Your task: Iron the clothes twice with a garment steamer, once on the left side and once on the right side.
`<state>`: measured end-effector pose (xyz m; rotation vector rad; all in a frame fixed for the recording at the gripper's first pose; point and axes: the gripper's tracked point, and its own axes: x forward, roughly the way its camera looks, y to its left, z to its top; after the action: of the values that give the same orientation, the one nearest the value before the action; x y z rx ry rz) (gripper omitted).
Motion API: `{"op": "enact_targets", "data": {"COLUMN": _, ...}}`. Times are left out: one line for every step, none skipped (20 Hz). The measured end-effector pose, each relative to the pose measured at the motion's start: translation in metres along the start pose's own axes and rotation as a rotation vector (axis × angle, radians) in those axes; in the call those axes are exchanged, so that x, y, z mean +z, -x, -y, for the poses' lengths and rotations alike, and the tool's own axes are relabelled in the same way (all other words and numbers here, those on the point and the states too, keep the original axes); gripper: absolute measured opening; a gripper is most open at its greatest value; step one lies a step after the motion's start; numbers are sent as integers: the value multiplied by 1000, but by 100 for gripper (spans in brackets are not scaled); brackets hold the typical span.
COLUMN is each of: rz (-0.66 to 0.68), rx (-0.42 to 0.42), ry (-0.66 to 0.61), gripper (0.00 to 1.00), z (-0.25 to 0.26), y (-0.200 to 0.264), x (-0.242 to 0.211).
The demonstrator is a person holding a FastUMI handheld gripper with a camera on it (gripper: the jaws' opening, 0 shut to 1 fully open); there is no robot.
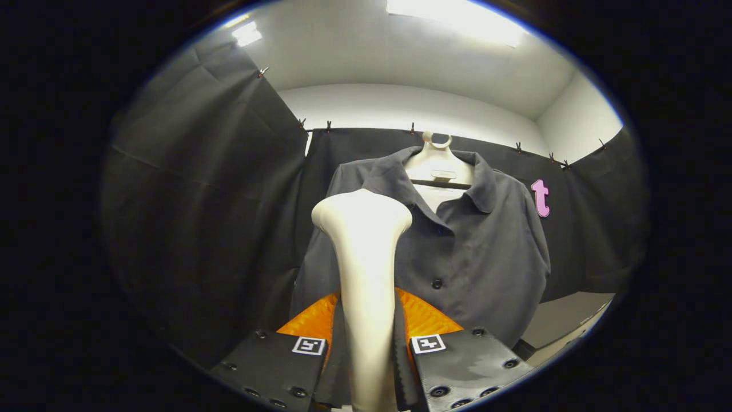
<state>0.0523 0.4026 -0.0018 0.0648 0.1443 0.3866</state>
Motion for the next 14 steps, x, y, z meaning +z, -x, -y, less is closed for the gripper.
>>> {"op": "enact_targets", "data": {"rz": -6, "rx": 3, "ry": 4, "gripper": 41, "z": -3, "y": -7, "x": -5}}
{"op": "enact_targets", "data": {"rz": -10, "rx": 1, "ry": 8, "gripper": 41, "z": -4, "y": -14, "x": -12}}
{"op": "enact_targets", "data": {"rz": -15, "rx": -6, "ry": 10, "gripper": 41, "z": -2, "y": -21, "x": -18}}
{"op": "enact_targets", "data": {"rz": -23, "rx": -18, "ry": 10, "gripper": 41, "z": 0, "y": -26, "x": -24}}
{"op": "enact_targets", "data": {"rz": -36, "rx": -30, "ry": 10, "gripper": 41, "z": 3, "y": -31, "x": -33}}
{"op": "enact_targets", "data": {"rz": -54, "rx": -36, "ry": 6, "gripper": 41, "z": 4, "y": -35, "x": -44}}
{"op": "enact_targets", "data": {"rz": -71, "rx": -39, "ry": 3, "gripper": 41, "z": 4, "y": -38, "x": -54}}
{"op": "enact_targets", "data": {"rz": -65, "rx": -44, "ry": 11, "gripper": 41, "z": 5, "y": -37, "x": -59}}
{"op": "enact_targets", "data": {"rz": -61, "rx": -50, "ry": 15, "gripper": 41, "z": 6, "y": -36, "x": -62}}
{"op": "enact_targets", "data": {"rz": -68, "rx": -53, "ry": 17, "gripper": 41, "z": 6, "y": -32, "x": -68}}
{"op": "enact_targets", "data": {"rz": -66, "rx": -55, "ry": 18, "gripper": 41, "z": 6, "y": -29, "x": -73}}
{"op": "enact_targets", "data": {"rz": -69, "rx": -58, "ry": 16, "gripper": 41, "z": 6, "y": -26, "x": -78}}
{"op": "enact_targets", "data": {"rz": -78, "rx": -58, "ry": 14, "gripper": 41, "z": 5, "y": -23, "x": -83}}
{"op": "enact_targets", "data": {"rz": -89, "rx": -58, "ry": 12, "gripper": 41, "z": 4, "y": -20, "x": -91}}
